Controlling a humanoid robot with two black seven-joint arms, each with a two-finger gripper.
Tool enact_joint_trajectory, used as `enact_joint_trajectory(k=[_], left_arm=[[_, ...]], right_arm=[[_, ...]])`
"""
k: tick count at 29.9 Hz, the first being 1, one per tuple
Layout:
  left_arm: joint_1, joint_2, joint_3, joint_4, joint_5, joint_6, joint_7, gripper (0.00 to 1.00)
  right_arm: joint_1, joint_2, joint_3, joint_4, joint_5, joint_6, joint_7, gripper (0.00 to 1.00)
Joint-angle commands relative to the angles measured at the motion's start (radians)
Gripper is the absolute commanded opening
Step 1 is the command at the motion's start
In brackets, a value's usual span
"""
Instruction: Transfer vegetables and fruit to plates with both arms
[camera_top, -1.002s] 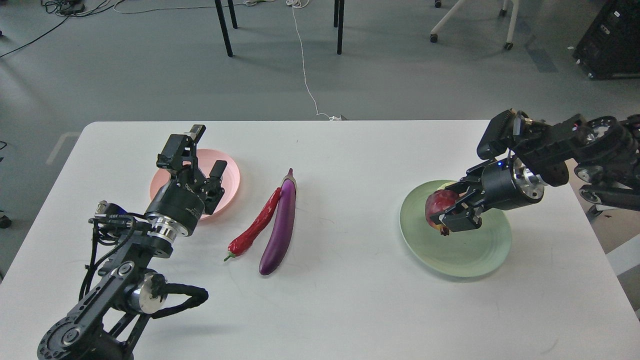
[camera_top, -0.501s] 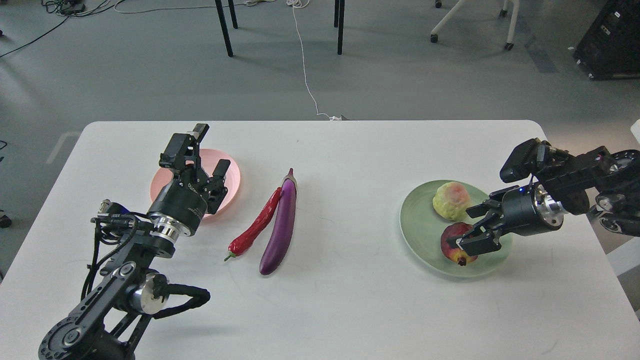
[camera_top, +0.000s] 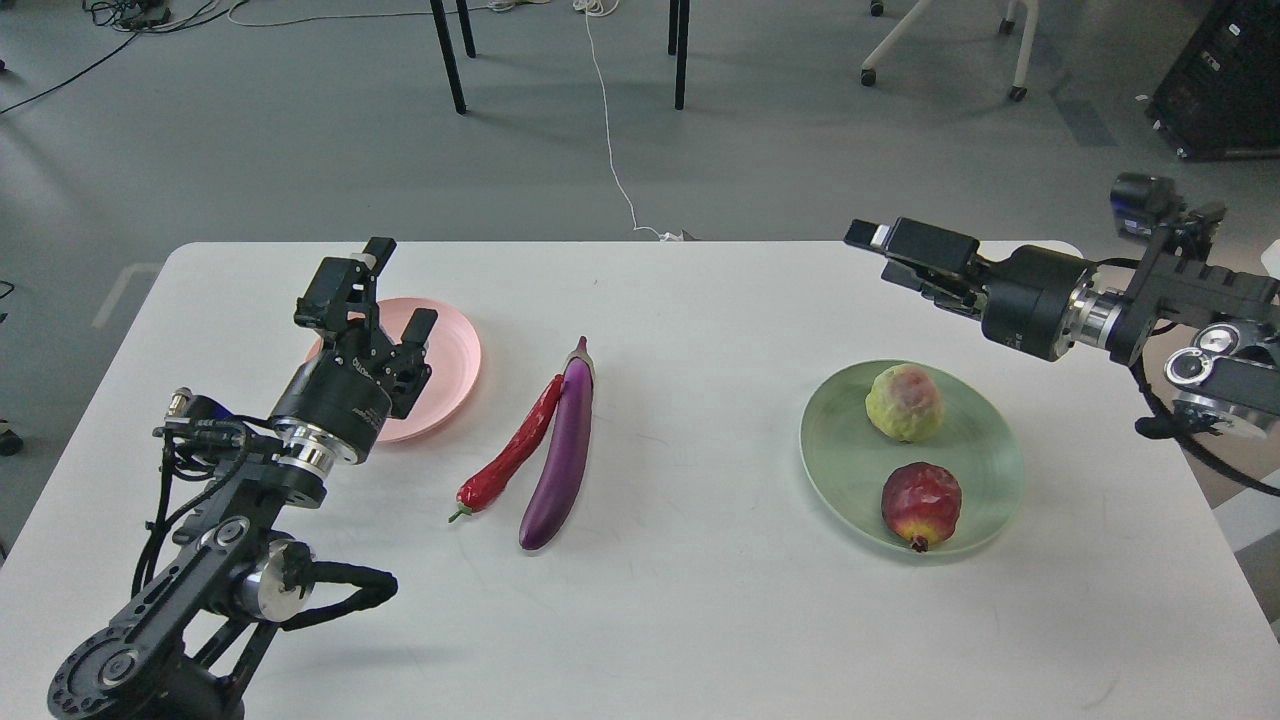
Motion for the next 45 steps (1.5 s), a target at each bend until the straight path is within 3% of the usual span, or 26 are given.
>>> enact_joint_trajectory(k=[1,3,8,13,15,18,21,23,25,29,34,45], left_arm=[[-0.027,0.018,0.015,0.0,0.007,0.0,-0.035,0.98],[-0.055,0.028,0.025,-0.003,0.047,-0.001,-0.052,0.98],[-0.156,0.116,0.152,-0.017,0.306,-0.034,-0.05,0.98],[-0.372,0.286,0.453,-0.011,0.585,-0.107,-0.017,0.98],[-0.472,0.312,0.569,-0.001,0.705,-0.138,0.031,0.98],[-0.549,0.32,0.654,0.0,0.784,-0.256,0.136,0.98],[-0.561,0.308,0.66,-0.012,0.787,-0.349,0.286,0.98],[-0.56,0.289,0.659,-0.014,0.784,-0.36,0.386,0.98],[-0.558,0.24,0.66,-0.012,0.781,-0.364,0.459,0.98],[-0.552,0.179,0.668,-0.003,0.778,-0.365,0.545,0.98],[-0.549,0.162,0.68,0.023,0.782,-0.367,0.572,0.98],[-0.529,0.163,0.716,0.049,0.784,-0.367,0.588,0.96]], right_arm=[[-0.184,0.049,0.209,-0.06,0.314,0.016,0.0,0.98],[-0.267,0.068,0.302,-0.094,0.475,0.042,0.0,0.99],[-0.397,0.072,0.422,-0.244,0.643,0.309,0.0,0.99],[-0.426,0.072,0.416,-0.284,0.64,0.332,0.0,0.99],[-0.428,0.071,0.415,-0.284,0.639,0.332,0.0,0.99],[-0.428,0.071,0.412,-0.284,0.639,0.331,0.0,0.99],[-0.428,0.071,0.412,-0.284,0.637,0.331,0.0,0.99],[-0.428,0.071,0.412,-0.284,0.637,0.331,0.0,0.99],[-0.428,0.071,0.412,-0.284,0.637,0.331,0.0,0.99],[-0.43,0.068,0.41,-0.284,0.637,0.331,0.0,0.99],[-0.442,0.066,0.412,-0.284,0.637,0.332,0.0,0.99],[-0.459,0.071,0.419,-0.284,0.637,0.337,0.0,0.99]])
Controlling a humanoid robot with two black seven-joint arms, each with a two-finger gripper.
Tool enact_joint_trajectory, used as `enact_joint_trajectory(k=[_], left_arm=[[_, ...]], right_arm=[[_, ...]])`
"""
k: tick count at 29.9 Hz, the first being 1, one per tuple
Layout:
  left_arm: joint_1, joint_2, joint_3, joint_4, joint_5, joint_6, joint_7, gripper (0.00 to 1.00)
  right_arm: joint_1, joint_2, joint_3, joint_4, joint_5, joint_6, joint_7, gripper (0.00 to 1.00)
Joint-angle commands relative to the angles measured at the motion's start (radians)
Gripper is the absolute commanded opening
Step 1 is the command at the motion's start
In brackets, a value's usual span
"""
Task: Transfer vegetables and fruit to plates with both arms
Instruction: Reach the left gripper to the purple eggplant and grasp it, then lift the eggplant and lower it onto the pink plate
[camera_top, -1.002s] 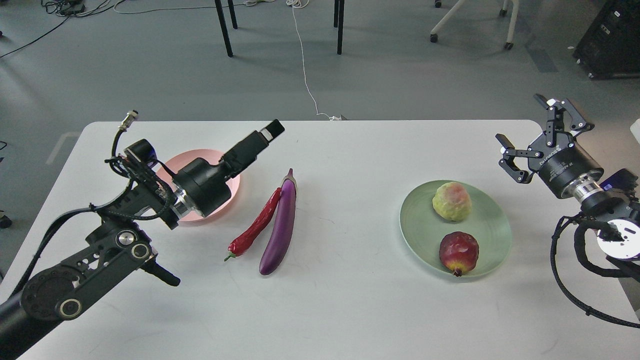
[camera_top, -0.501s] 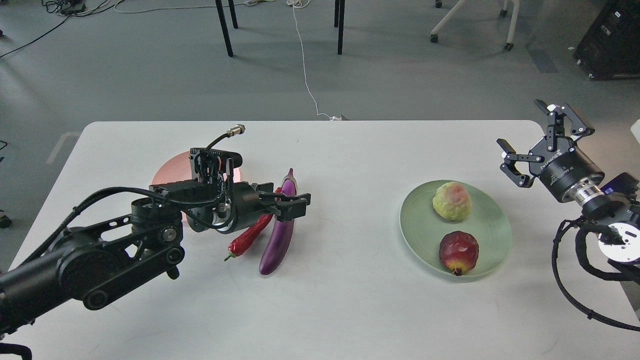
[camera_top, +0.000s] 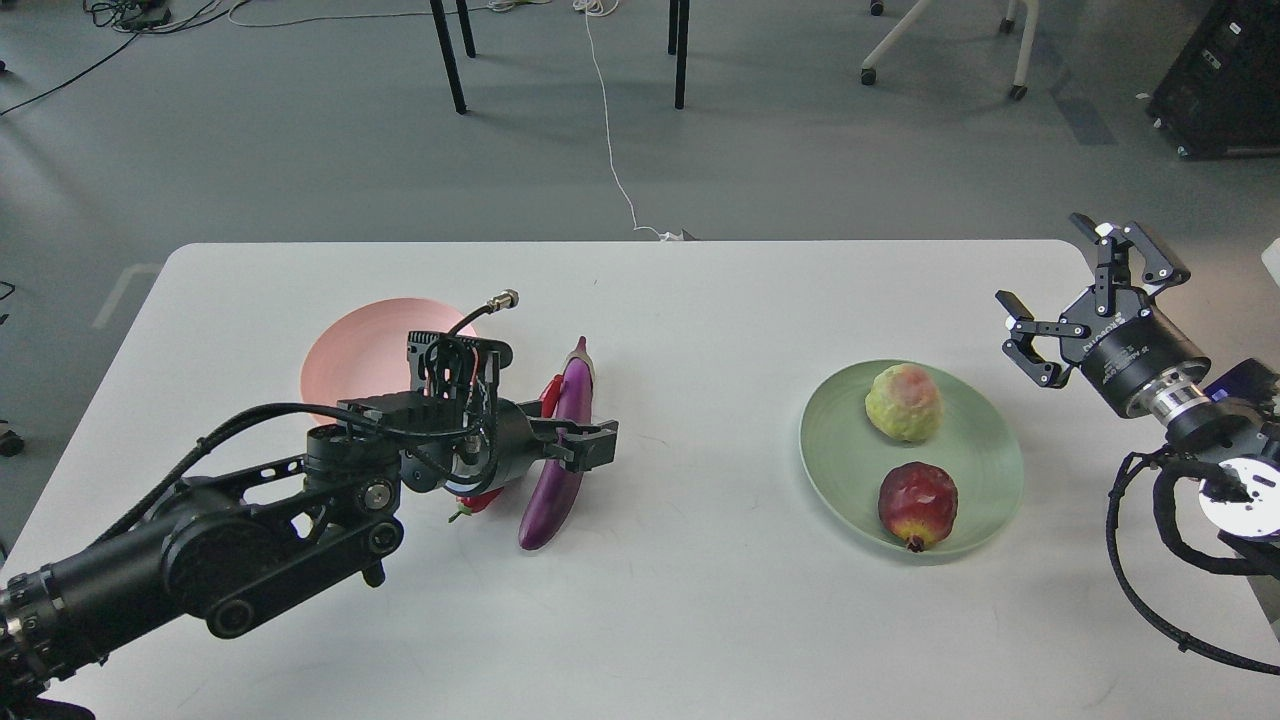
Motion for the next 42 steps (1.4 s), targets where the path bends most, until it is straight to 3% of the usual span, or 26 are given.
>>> enact_joint_trajectory(k=[1,8,12,14,16,23,31,35,38,42], left_arm=[[0.007,0.0,0.002,0.009,0.001,0.0,0.003,0.96],[0.03,-0.002,0.002,0.015,0.0,-0.011,0.003,0.88],[0.037,-0.005,0.0,0.015,-0.002,-0.027,0.001,0.66],[0.037,-0.005,-0.001,0.015,-0.002,-0.027,0.003,0.45],[0.037,-0.005,-0.001,0.015,-0.002,-0.027,0.013,0.32],[0.037,-0.005,-0.003,0.009,-0.007,-0.027,0.032,0.14],[0.015,-0.019,-0.024,-0.046,-0.074,-0.027,0.044,0.11],[-0.077,0.001,-0.043,-0.06,-0.161,-0.026,0.046,0.12],[-0.123,0.073,-0.043,-0.051,-0.168,-0.031,0.017,0.13],[-0.16,0.199,-0.026,0.006,-0.154,-0.031,-0.101,0.13]], right_arm=[[-0.003,0.001,0.003,0.0,0.0,-0.001,0.0,0.99],[-0.004,0.001,0.008,-0.002,0.0,-0.002,0.0,0.99],[-0.004,0.001,0.006,-0.002,0.0,-0.004,0.0,0.99],[-0.006,0.001,0.005,-0.002,0.0,-0.004,0.0,0.99],[-0.006,0.001,0.003,-0.002,0.0,-0.005,0.0,0.99],[-0.012,0.001,0.005,0.0,0.0,-0.005,0.0,0.99],[-0.012,0.002,0.006,0.0,0.0,-0.005,0.0,0.99],[-0.012,0.002,0.006,0.0,0.0,-0.005,0.0,0.99],[-0.012,0.002,0.006,0.0,0.0,-0.005,0.0,0.99],[-0.012,0.001,0.005,0.0,0.0,-0.005,0.0,0.99]])
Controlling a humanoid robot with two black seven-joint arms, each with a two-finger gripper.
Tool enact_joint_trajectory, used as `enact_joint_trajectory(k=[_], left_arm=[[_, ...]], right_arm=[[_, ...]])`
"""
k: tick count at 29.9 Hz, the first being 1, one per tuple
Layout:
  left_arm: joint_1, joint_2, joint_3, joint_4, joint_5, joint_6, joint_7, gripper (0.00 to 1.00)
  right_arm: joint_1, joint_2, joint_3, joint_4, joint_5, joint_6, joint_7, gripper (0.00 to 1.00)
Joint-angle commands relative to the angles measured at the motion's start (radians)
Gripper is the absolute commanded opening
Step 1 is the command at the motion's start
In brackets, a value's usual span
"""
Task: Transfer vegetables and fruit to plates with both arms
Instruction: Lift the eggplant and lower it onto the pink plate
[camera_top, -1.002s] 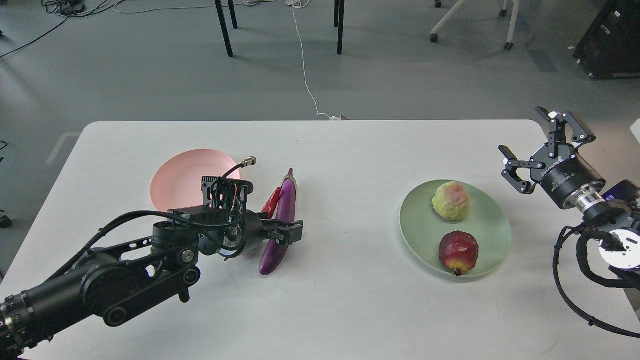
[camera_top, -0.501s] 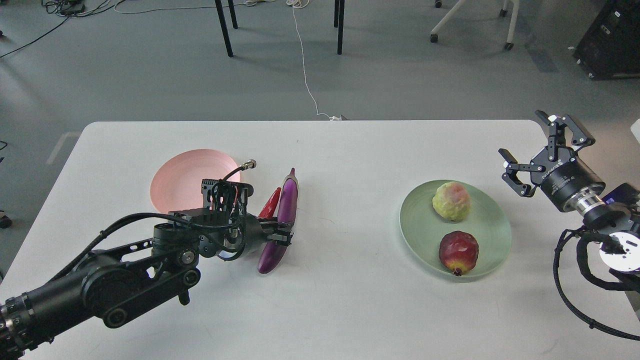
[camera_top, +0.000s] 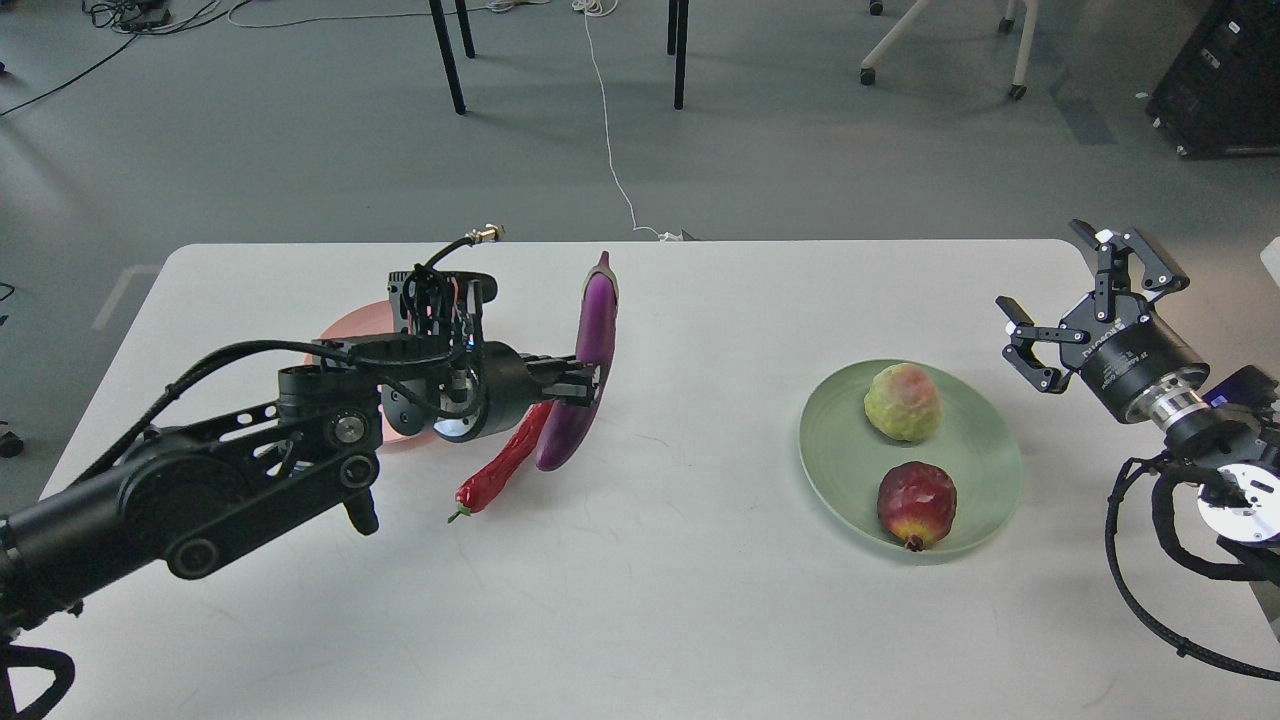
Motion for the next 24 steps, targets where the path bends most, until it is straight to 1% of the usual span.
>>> enact_joint_trajectory(k=[1,4,7,9,11,15,18,19,20,21,22,24], left_arm=[[-0.02,0.118,0.014,0.063,0.012,0.001,-0.098,0.13],[-0.008,0.185,0.018,0.13,0.015,0.002,-0.143,0.14],[0.005,0.204,0.019,0.194,0.04,0.005,-0.184,0.15],[0.021,0.205,0.019,0.239,0.05,0.005,-0.201,0.17],[0.031,0.205,0.019,0.261,0.055,0.007,-0.207,0.19],[0.048,0.204,0.019,0.267,0.052,0.009,-0.21,0.25],[0.052,0.201,0.019,0.305,0.05,0.009,-0.217,0.31],[0.055,0.199,0.019,0.314,0.044,0.009,-0.226,0.36],[0.055,0.199,0.019,0.316,0.043,0.01,-0.238,0.46],[0.055,0.201,0.019,0.316,0.047,0.009,-0.252,0.58],[0.057,0.202,0.019,0.316,0.049,0.009,-0.261,0.66],[0.06,0.205,0.019,0.317,0.052,0.009,-0.269,0.73]], right_arm=[[0.0,-0.001,-0.002,0.0,0.0,0.0,0.0,0.99],[0.0,0.0,-0.003,0.0,0.0,0.0,0.0,0.99],[0.0,0.0,-0.005,0.0,0.0,0.0,0.0,0.99],[-0.002,0.0,-0.003,0.0,0.0,0.0,0.0,0.99],[-0.002,0.0,-0.003,0.0,0.0,0.0,0.0,0.99],[-0.002,0.0,-0.003,0.0,0.0,0.0,0.0,0.99],[-0.001,0.0,-0.007,0.0,0.0,0.0,0.0,0.99],[-0.002,0.0,-0.007,0.0,0.0,0.0,0.0,0.99],[-0.002,0.0,-0.007,0.0,0.0,0.0,0.0,0.99],[-0.002,0.0,-0.007,0.0,0.0,0.0,0.0,0.99],[-0.002,0.0,-0.008,0.0,0.0,0.0,0.0,0.99],[-0.002,0.0,-0.008,0.0,0.0,0.0,0.0,0.99]])
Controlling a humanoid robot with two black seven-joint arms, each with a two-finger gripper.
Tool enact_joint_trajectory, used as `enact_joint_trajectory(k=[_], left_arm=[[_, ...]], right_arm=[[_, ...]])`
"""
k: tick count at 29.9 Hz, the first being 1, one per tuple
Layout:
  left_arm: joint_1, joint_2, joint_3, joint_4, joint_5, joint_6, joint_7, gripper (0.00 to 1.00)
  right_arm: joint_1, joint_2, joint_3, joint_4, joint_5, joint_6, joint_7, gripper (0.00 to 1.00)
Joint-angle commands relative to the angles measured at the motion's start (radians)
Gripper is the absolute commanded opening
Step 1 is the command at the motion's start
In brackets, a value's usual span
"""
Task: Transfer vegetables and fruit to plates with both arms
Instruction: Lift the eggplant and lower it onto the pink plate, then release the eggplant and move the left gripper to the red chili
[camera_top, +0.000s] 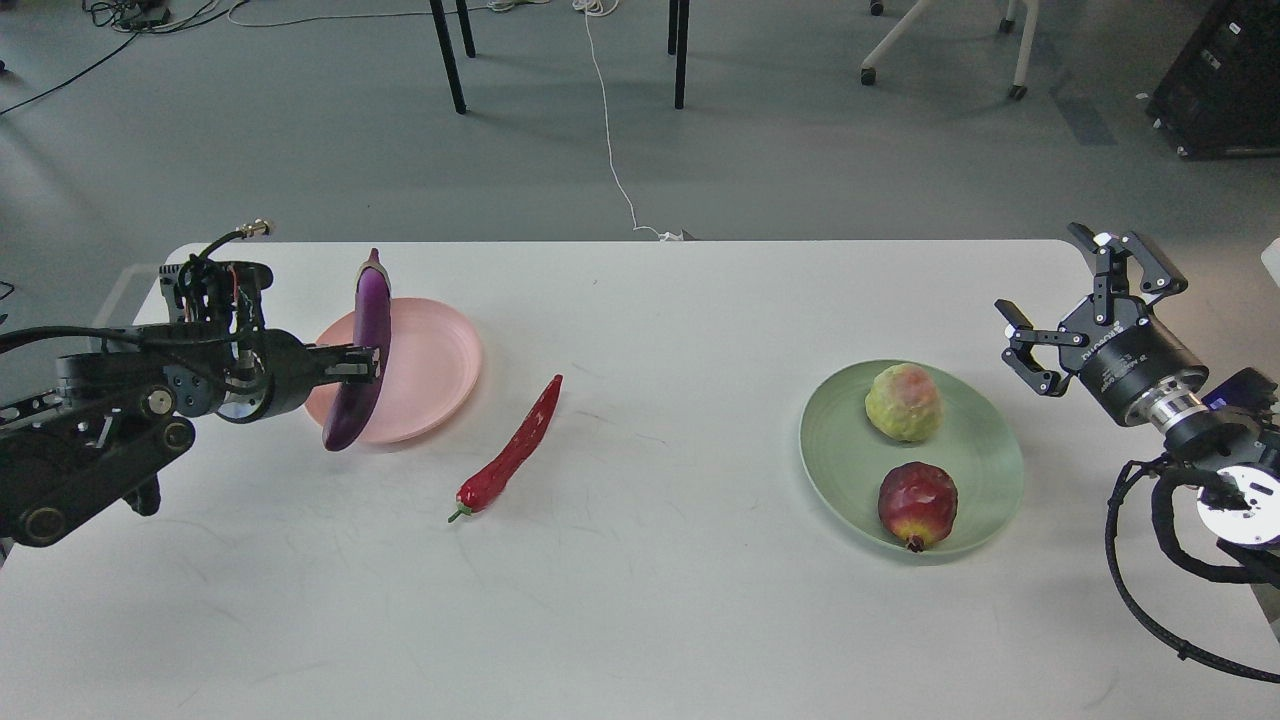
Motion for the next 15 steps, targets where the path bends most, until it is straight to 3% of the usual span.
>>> enact_joint_trajectory(k=[1,6,12,15], left_arm=[[0.005,0.004,0.0,0.003,0.004,0.0,-0.016,0.77],[-0.004,0.018,-0.003,0.002,0.003,0.001,-0.024,0.98],[-0.027,0.049,-0.011,-0.018,0.001,0.001,-0.025,0.98],[-0.05,0.055,-0.02,-0.104,0.0,0.001,-0.045,0.98]], right_arm=[[0.0,0.0,-0.001,0.002,0.0,0.0,0.0,0.99],[0.0,0.0,0.001,0.003,0.0,0.0,0.0,0.99],[0.0,0.0,0.003,0.005,0.0,0.0,0.0,0.99],[0.0,0.0,0.003,0.005,0.0,0.0,0.0,0.99]])
